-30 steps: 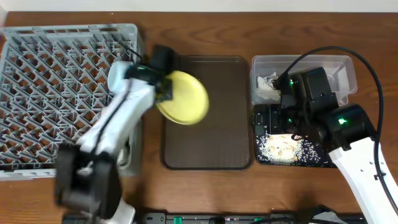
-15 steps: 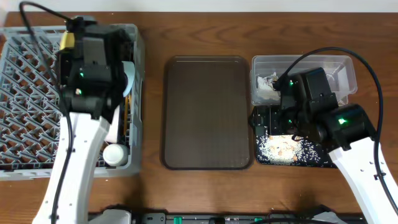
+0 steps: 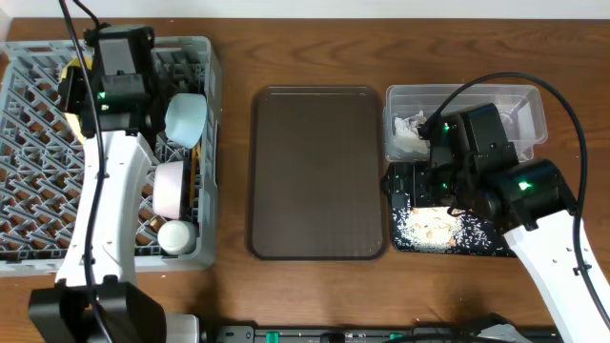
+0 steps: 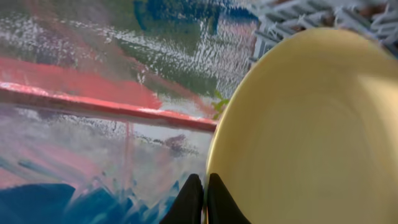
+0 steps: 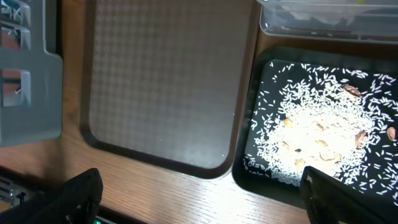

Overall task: Sort waste into correct bins and load items into the dishwasher
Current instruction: 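Lift the yellow plate and carry it to the dish rack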

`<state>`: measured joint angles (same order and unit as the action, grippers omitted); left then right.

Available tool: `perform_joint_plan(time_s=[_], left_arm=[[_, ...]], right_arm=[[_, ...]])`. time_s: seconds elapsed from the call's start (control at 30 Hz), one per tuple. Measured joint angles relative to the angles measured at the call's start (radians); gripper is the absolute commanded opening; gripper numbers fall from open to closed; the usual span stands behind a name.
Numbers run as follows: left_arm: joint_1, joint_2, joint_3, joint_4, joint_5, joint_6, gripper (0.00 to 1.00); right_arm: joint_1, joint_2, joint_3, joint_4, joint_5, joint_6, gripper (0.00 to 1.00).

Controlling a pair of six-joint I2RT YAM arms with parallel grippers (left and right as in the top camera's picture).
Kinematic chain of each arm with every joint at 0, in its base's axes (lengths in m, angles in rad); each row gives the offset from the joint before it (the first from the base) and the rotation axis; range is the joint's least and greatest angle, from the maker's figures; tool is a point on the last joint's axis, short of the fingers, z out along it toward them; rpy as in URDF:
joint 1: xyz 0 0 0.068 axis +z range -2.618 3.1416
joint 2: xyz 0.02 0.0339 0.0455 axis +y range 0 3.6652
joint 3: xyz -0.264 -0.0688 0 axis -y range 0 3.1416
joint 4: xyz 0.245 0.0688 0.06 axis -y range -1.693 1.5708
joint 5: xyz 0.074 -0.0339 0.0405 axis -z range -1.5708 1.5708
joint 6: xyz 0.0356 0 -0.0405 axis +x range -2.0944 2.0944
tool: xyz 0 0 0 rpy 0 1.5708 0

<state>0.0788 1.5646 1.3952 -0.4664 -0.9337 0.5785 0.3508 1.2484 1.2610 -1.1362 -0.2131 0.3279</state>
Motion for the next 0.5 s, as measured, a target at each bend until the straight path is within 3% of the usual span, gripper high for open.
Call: perform_joint_plan(time_s=[0.5], left_arm=[[0.024, 0.046, -0.013, 0.003, 0.068, 0.047, 0.06]], right_arm=[[0.000, 0.000, 0.000, 0.004, 0.000, 0.000, 0.99]])
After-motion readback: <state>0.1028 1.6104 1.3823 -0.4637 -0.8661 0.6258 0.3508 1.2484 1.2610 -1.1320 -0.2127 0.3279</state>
